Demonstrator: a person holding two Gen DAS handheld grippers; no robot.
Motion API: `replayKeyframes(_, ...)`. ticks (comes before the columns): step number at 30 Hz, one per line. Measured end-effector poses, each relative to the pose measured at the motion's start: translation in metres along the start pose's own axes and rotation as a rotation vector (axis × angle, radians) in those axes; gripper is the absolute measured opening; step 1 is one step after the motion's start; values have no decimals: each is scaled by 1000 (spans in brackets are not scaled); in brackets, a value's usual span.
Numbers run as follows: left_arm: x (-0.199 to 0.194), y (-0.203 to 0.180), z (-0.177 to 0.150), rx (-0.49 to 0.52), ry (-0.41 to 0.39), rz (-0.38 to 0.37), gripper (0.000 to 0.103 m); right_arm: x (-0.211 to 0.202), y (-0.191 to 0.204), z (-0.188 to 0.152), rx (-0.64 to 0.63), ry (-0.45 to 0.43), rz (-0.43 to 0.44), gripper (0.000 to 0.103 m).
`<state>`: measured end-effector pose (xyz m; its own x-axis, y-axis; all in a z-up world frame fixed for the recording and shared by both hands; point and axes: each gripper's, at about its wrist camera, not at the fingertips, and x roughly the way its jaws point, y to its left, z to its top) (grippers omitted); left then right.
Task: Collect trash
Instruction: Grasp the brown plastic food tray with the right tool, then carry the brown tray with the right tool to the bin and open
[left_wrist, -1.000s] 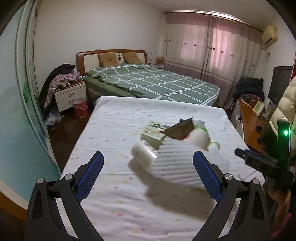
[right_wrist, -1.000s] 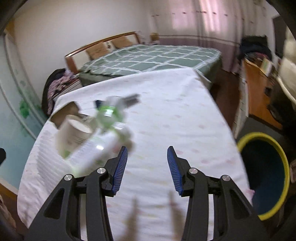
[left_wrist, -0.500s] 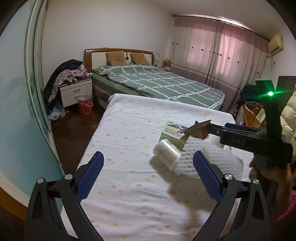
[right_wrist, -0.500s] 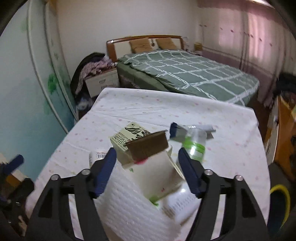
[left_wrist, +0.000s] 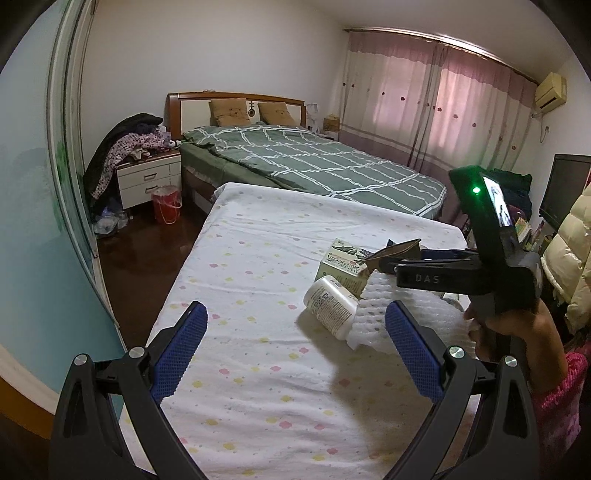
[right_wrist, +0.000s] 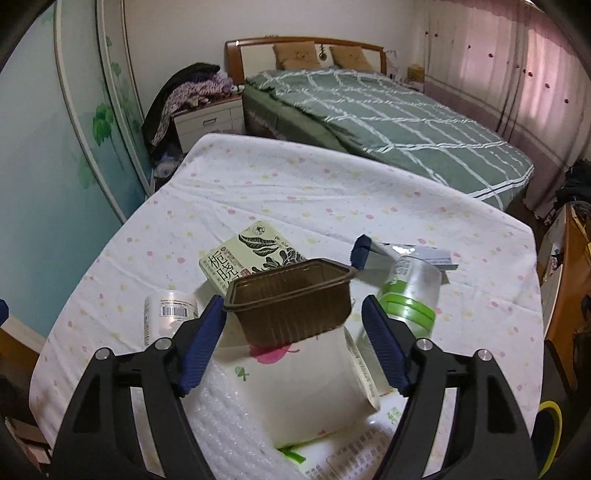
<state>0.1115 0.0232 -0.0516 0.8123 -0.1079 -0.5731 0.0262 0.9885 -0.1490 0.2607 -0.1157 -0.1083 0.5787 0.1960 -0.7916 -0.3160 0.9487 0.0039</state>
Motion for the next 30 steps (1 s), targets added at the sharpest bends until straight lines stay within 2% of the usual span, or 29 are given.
replayKeyframes(2,0,0,0,-2,3,-2,96,3,-1,0,5,14,18,57)
replayKeyframes(12,6,-5,-1,1,22,-15,96,-33,-16,-2,97,-83,59,57)
replayKeyframes(20,13,-28,-5,34,42,-53,96,-90,-57,-41,241,-187,33,57)
replayKeyframes(24,19,-43,-8,57,61,-75,96,-115,-100,-80,360,-211,-64,57)
replayKeyframes(30,28,-62,-13,85,78,-97,96,-147,-176,-147,565,-228,-288,57)
